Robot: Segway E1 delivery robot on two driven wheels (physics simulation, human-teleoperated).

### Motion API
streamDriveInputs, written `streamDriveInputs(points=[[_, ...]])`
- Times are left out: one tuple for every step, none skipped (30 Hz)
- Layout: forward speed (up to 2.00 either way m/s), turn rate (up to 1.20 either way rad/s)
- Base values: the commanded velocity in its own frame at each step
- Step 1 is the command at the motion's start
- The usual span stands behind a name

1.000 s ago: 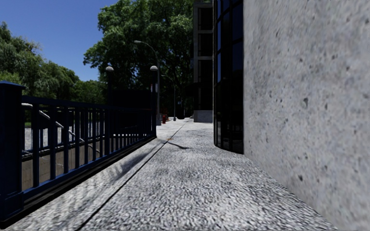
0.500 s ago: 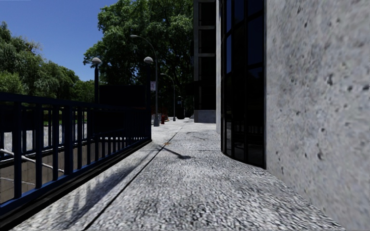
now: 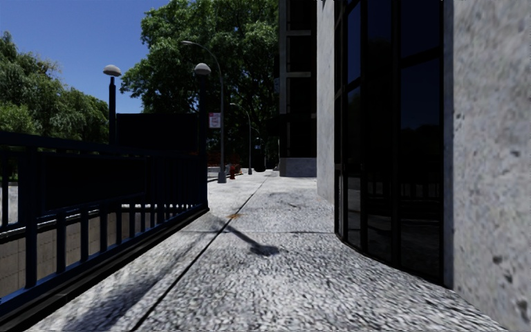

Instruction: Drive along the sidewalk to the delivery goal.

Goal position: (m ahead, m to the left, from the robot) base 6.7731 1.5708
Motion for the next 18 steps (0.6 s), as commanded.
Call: streamDriveInputs(points=[[2.00, 0.00], [2.00, 0.00], [2.00, 0.00], [2.00, 0.00], [2.00, 0.00], [2.00, 0.00], [2.00, 0.00], [2.00, 0.00], [2.00, 0.00], [2.00, 0.00], [2.00, 0.00], [2.00, 0.00], [2.00, 0.00], [2.00, 0.00], [2.00, 0.00], [2.00, 0.00], [2.00, 0.00], [2.00, 0.00]])
